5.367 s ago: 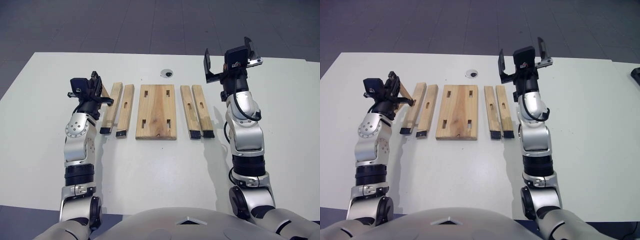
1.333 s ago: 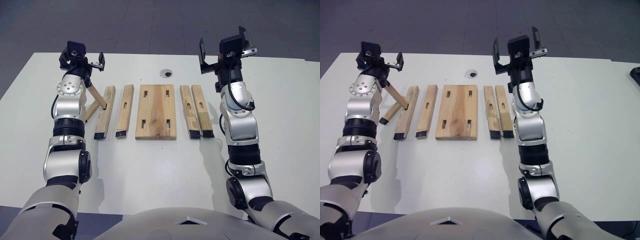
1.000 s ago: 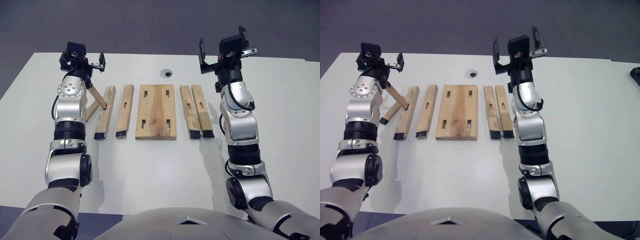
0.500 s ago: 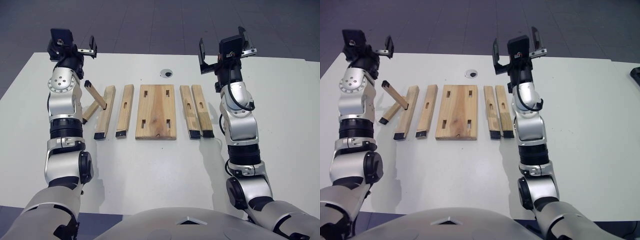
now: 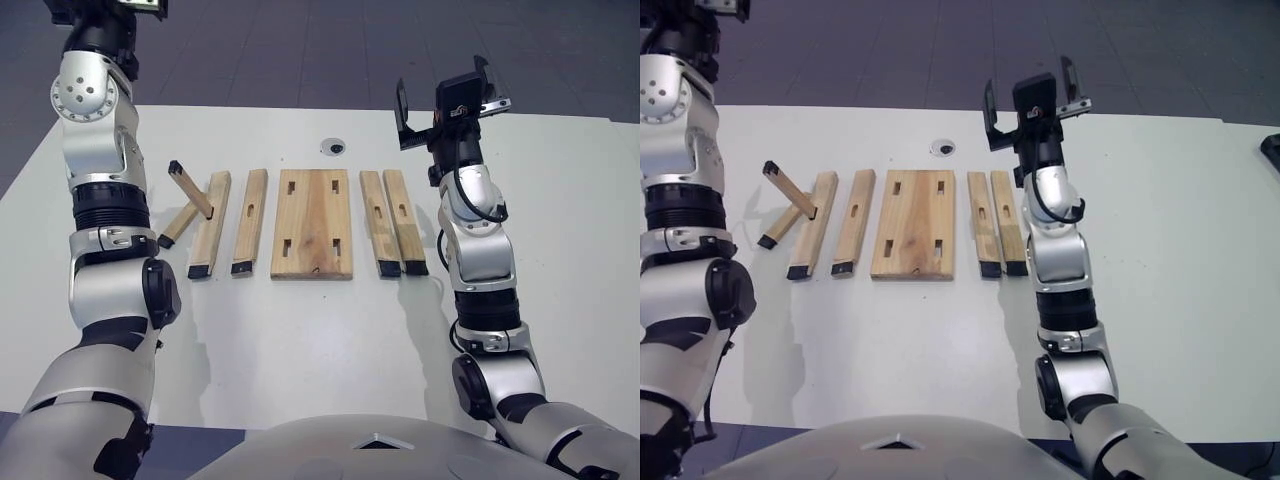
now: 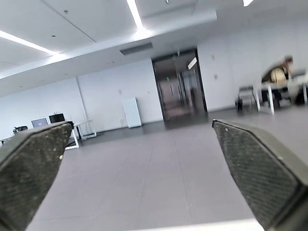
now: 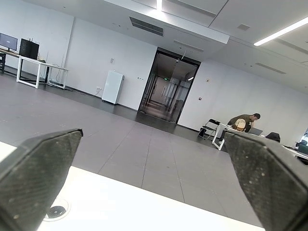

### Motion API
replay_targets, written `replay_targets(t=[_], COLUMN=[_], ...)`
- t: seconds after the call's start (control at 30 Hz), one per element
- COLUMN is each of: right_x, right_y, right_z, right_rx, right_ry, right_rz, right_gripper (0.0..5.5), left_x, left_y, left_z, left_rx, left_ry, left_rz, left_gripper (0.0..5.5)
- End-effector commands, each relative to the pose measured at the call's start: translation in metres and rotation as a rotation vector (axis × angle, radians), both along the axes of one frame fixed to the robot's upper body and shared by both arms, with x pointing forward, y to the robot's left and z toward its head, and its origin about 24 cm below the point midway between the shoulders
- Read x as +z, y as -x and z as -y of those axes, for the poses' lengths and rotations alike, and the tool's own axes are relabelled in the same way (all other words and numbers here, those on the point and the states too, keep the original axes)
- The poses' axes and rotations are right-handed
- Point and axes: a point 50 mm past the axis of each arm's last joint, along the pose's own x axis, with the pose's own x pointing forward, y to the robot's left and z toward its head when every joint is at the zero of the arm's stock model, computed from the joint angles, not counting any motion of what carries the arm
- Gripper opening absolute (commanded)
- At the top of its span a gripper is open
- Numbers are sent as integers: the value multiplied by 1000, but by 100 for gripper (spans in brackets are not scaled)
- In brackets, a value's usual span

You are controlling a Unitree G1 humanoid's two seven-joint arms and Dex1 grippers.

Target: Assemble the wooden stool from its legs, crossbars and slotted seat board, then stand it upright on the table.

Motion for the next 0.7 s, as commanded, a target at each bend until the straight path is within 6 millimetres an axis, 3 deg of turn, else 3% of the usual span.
replay_targets(t=[0.03, 0.13, 0.27, 0.37, 0.53, 0.63, 0.7], right_x=[0, -1, 0, 1, -1, -2, -2], right_y=[-1, -2, -4, -4, -2, -1, -1], right_z=[0, 4, 7, 5, 2, 3, 2], right_rx=[-4, -14, -9, 1, 14, 10, 9], right_ry=[-4, -1, 10, 13, 17, 21, 23], right_rz=[-4, -8, -8, -5, -10, -12, -11], right_gripper=[540, 540, 540, 540, 540, 540, 540], left_x=[-114, -134, -117, -108, -98, -79, -74], left_y=[30, 39, 29, 25, 32, 39, 50], left_z=[-23, -17, -7, -11, -29, -25, -17], left_rx=[93, 65, 35, 61, 141, 67, -26], left_ry=[-45, -3, 56, 40, 75, 83, -3], left_rz=[-336, -357, -272, -246, -198, -125, -132], left_gripper=[538, 538, 538, 538, 538, 538, 538])
